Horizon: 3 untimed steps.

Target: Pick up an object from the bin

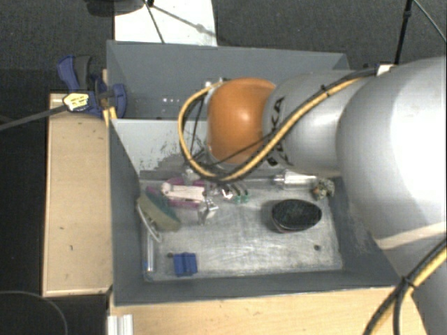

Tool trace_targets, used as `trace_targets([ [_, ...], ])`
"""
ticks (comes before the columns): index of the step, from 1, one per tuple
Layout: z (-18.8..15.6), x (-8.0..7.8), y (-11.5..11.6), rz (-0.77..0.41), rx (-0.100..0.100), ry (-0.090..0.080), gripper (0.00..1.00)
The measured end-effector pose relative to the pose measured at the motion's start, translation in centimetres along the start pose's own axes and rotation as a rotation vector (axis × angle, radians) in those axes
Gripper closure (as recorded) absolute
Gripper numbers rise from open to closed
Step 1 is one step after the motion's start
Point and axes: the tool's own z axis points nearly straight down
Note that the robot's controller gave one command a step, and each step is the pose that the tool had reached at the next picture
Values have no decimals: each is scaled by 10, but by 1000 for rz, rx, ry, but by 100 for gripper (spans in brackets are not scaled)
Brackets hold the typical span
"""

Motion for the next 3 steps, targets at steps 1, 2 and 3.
trace_targets([
  [1, -5, -3, 4, -4, -1, 14, 0],
  [2, -3, -1, 0, 13, -5, 10, 0],
  [3, -3, 2, 7, 30, -1, 8, 0],
])
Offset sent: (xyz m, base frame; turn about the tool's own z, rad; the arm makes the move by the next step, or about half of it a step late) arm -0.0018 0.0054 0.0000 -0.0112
